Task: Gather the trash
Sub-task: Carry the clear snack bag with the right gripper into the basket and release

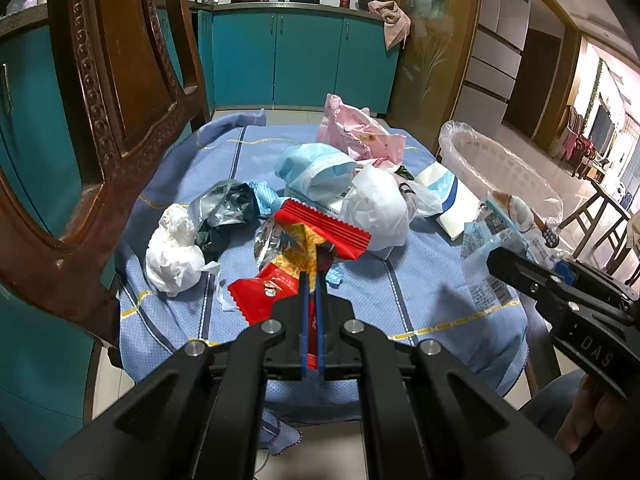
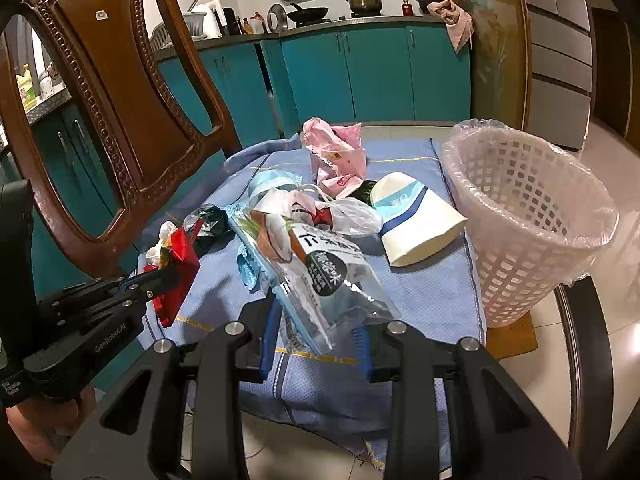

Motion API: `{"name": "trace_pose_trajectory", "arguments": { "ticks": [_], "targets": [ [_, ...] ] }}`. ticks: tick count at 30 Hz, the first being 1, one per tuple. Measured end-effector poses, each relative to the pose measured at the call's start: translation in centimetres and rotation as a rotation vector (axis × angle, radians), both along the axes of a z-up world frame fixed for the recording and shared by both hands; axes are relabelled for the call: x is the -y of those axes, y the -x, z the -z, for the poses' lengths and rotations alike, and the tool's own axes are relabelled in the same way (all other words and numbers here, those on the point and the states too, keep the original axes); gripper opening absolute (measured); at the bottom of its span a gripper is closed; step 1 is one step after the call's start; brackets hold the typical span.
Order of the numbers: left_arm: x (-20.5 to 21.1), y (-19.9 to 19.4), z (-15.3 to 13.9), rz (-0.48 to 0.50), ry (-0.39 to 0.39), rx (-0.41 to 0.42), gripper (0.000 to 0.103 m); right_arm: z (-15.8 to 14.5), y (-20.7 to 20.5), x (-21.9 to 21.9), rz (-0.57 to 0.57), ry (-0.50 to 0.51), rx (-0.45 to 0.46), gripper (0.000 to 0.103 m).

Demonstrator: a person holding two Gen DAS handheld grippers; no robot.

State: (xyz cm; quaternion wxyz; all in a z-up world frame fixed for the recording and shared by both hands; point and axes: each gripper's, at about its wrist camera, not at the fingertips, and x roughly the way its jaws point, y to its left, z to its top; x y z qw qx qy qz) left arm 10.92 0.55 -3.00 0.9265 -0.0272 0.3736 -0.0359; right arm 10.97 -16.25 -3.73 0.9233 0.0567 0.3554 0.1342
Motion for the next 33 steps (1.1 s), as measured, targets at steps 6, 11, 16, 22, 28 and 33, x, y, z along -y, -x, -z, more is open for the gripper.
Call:
{"name": "trace_pose_trajectory", "arguments": {
  "ticks": [6, 11, 16, 22, 28, 33],
  "targets": [
    [0.0, 0.0, 0.1, 0.002, -0.002, -0.003, 0.004, 0.0, 0.0, -0.1, 0.001, 0.001, 0.0, 0.032],
    [0.2, 0.1, 0.1, 0.006, -0.005, -0.005, 0.004, 0.0, 0.0, -0.1, -0.001, 0.002, -0.001, 0.032],
    [0.2, 0.0, 0.1, 0.004, -0.007, -0.006, 0.004, 0.0, 0.0, -0.1, -0.003, 0.002, -0.002, 0.032],
    [0.3, 0.1, 0.2, 0.003, -0.011, -0.007, 0.004, 0.0, 0.0, -0.1, -0.001, 0.002, -0.002, 0.032],
    [0.1, -0.1, 0.2, 0.0, -0.004, -0.009, 0.004, -1.3, -0.3, 1.7, 0.04, -0.021, 0.029, 0.033],
    [0.1, -0.2, 0.3, 0.001, 0.0, -0.011, 0.004, -4.4, -3.0, 6.5, 0.185, 0.005, 0.113, 0.033]
  ]
}}
